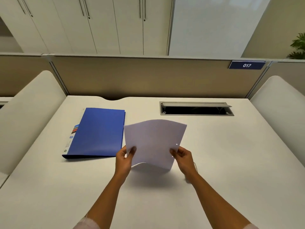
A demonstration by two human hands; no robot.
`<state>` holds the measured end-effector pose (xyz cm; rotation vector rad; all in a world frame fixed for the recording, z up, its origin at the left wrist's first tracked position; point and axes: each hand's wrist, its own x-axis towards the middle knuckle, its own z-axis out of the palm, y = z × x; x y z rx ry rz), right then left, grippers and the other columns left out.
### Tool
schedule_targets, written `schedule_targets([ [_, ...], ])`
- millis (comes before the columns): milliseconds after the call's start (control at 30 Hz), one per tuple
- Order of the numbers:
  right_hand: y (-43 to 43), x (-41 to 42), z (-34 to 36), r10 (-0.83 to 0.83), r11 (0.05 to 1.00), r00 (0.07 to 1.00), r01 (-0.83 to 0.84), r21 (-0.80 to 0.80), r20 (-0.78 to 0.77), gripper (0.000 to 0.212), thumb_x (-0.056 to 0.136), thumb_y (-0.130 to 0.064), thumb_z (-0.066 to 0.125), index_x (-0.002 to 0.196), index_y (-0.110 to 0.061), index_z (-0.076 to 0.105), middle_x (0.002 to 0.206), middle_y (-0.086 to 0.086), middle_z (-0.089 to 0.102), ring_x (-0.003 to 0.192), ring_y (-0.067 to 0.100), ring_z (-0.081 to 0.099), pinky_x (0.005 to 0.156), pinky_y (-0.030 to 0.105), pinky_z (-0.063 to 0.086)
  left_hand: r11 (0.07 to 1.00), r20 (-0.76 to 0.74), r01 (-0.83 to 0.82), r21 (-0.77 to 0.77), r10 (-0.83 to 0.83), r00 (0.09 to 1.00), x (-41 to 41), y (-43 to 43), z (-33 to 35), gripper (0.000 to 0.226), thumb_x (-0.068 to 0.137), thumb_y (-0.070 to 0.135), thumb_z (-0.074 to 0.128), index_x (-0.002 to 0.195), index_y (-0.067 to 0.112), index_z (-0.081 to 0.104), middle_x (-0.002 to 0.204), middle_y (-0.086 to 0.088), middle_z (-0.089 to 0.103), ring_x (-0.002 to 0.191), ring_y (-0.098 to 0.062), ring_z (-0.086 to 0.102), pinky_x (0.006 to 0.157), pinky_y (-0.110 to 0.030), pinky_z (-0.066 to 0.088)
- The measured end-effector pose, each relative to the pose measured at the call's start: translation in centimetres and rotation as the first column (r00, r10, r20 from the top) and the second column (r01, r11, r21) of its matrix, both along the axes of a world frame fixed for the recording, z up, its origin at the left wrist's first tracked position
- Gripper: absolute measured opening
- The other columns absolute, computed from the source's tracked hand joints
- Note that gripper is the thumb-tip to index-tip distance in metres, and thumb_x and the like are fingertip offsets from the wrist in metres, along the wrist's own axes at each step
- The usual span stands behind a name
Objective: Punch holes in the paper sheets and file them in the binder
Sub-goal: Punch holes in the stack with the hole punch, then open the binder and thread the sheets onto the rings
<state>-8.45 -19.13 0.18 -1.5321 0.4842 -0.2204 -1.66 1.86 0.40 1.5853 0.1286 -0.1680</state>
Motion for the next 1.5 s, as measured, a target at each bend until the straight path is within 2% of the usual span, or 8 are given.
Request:
schedule_targets([
  [167, 0.2, 0.5, -0.9, -0.015, 0.996, 0.999, 0.011, -0.091, -0.036, 0.017, 0.089, -0.016, 0.063, 0.09, -0.031, 0.071, 0.092, -0.009, 0.075, 0.089, 0.015, 0.069, 0.079, 0.024, 0.055, 0.988, -0.018, 0.127, 0.087, -0.126, 0.992, 0.7, 1.3, -0.7, 0.032, 0.09, 0.026, 0.061, 0.117, 0.01, 0.062, 0.104, -0.002, 0.067, 0.102, -0.022, 0.061, 0.081, -0.028, 0.049],
  [267, 0.2, 1.0, -1.2, -0.057, 0.993, 0.997, 0.05, -0.109, -0.061, 0.019, 0.089, -0.013, 0.063, 0.088, -0.03, 0.071, 0.09, -0.001, 0.075, 0.088, 0.024, 0.068, 0.083, 0.044, 0.056, 0.875, -0.003, 0.301, 0.379, -0.324, 0.946, 2.7, 3.7, -1.9, 0.047, 0.085, 0.034, 0.068, 0.126, 0.016, 0.057, 0.114, 0.007, 0.058, 0.107, -0.013, 0.052, 0.087, -0.026, 0.041],
  [400, 0.2, 1.2, -1.4, -0.096, 0.978, 0.993, 0.081, -0.194, -0.073, 0.034, 0.091, -0.004, 0.055, 0.083, -0.034, 0.071, 0.079, -0.014, 0.073, 0.077, 0.011, 0.065, 0.073, 0.037, 0.054, 0.347, -0.016, 0.224, 0.911, -0.514, 0.858, 6.9, 8.6, -5.7, 0.083, 0.08, 0.059, 0.062, 0.148, 0.024, 0.03, 0.153, 0.0, 0.033, 0.144, -0.026, 0.023, 0.116, -0.047, 0.016],
  [533, 0.7, 0.9, -1.4, -0.147, 0.971, 0.984, 0.125, -0.201, -0.097, 0.028, 0.092, -0.005, 0.052, 0.087, -0.026, 0.07, 0.079, -0.012, 0.072, 0.073, 0.005, 0.063, 0.069, 0.031, 0.051, -0.218, -0.19, 0.075, 0.973, -0.574, 0.796, 9.9, 12.4, -6.2, 0.075, 0.096, 0.032, 0.046, 0.152, 0.023, -0.004, 0.161, -0.006, -0.005, 0.147, -0.029, -0.008, 0.118, -0.052, -0.001],
  [700, 0.9, 0.8, -2.2, -0.181, 0.968, 0.965, 0.141, -0.209, -0.187, 0.015, 0.092, -0.023, 0.058, 0.103, -0.017, 0.066, 0.087, -0.001, 0.07, 0.08, 0.018, 0.065, 0.078, 0.043, 0.057, -0.448, -0.285, 0.034, 0.894, -0.507, 0.813, 11.5, 13.6, -6.3, 0.089, 0.093, 0.028, 0.055, 0.15, 0.02, -0.013, 0.158, -0.016, -0.012, 0.145, -0.039, -0.01, 0.113, -0.061, 0.002],
  [1167, -0.1, -1.3, -4.1, -0.256, 0.955, 0.913, 0.188, -0.231, -0.316, 0.007, 0.09, -0.028, 0.06, 0.095, -0.029, 0.064, 0.094, 0.003, 0.07, 0.084, 0.026, 0.067, 0.067, 0.045, 0.059, -0.423, -0.351, 0.105, 0.9, -0.561, 0.75, 11.7, 13.9, -7.2, 0.091, 0.094, 0.016, 0.056, 0.148, 0.007, -0.017, 0.157, -0.024, -0.005, 0.142, -0.048, 0.009, 0.113, -0.054, 0.024],
  [1367, -0.2, -1.1, -2.6, -0.252, 0.96, 0.929, 0.204, -0.193, -0.273, 0.014, 0.093, -0.024, 0.057, 0.106, -0.019, 0.061, 0.092, 0.005, 0.068, 0.084, 0.028, 0.064, 0.057, 0.032, 0.051, 0.002, -0.052, 0.066, 0.998, -0.589, 0.807, 10.4, 12.5, -5.4, 0.099, 0.084, 0.007, 0.067, 0.148, 0.011, -0.009, 0.158, -0.017, 0.01, 0.142, -0.042, 0.019, 0.109, -0.046, 0.033],
  [1500, -0.4, -1.2, -1.8, -0.253, 0.959, 0.936, 0.209, -0.192, -0.246, 0.011, 0.093, -0.023, 0.056, 0.102, -0.021, 0.062, 0.086, 0.002, 0.067, 0.076, 0.022, 0.062, 0.053, 0.028, 0.045, 0.437, 0.305, -0.054, 0.898, -0.527, 0.794, 8.3, 12.0, -4.3, 0.093, 0.069, -0.008, 0.077, 0.146, 0.011, 0.028, 0.137, -0.021, 0.051, 0.113, -0.047, 0.057, 0.069, -0.046, 0.057],
])
